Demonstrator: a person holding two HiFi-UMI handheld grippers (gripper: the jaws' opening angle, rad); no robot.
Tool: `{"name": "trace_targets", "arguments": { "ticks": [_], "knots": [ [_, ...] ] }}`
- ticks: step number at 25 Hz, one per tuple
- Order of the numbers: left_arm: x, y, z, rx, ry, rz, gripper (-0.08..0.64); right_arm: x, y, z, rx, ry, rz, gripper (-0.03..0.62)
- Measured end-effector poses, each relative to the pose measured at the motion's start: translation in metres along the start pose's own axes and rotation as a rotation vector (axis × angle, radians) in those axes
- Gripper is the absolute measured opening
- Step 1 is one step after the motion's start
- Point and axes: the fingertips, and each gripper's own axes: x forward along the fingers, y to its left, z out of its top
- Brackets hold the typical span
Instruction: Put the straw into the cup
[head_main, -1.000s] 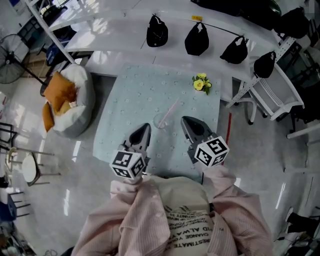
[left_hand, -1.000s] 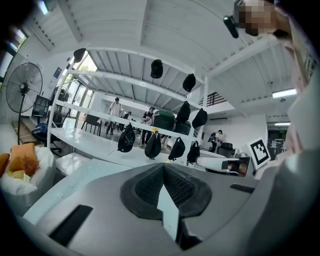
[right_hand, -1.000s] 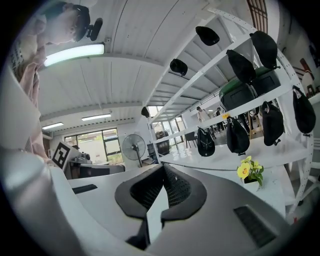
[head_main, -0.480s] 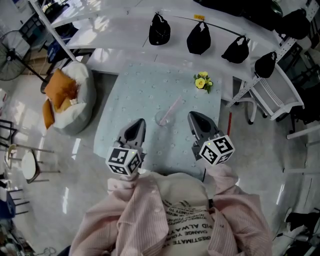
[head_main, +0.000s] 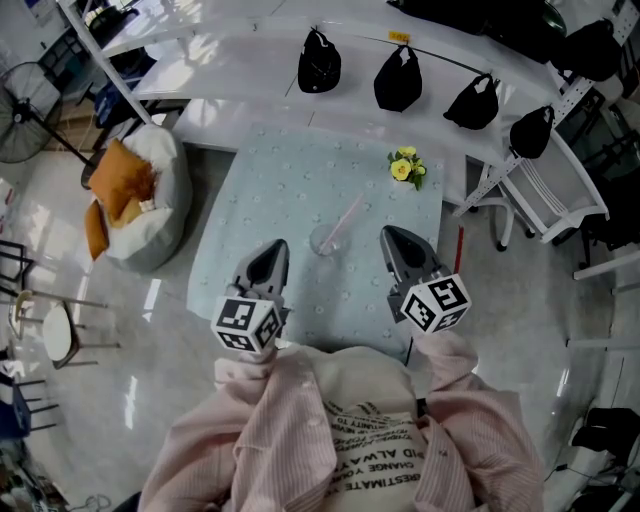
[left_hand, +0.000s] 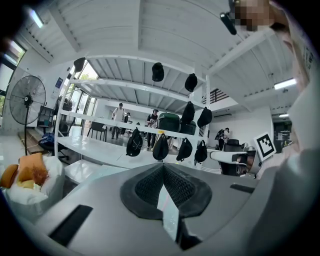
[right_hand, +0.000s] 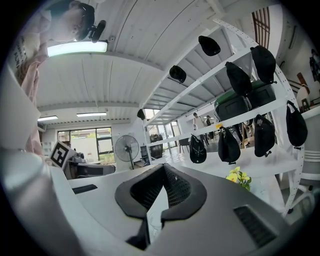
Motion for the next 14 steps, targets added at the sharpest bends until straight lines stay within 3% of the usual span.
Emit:
{"name": "trace_targets", "arguments": {
  "ticks": [14],
  "knots": [
    [0.003, 0.015, -0.002, -0.019, -0.005, 0.025, -0.002, 0.007, -0.005, -0.003, -0.047, -0.008, 0.003, 0.0]
  ]
}}
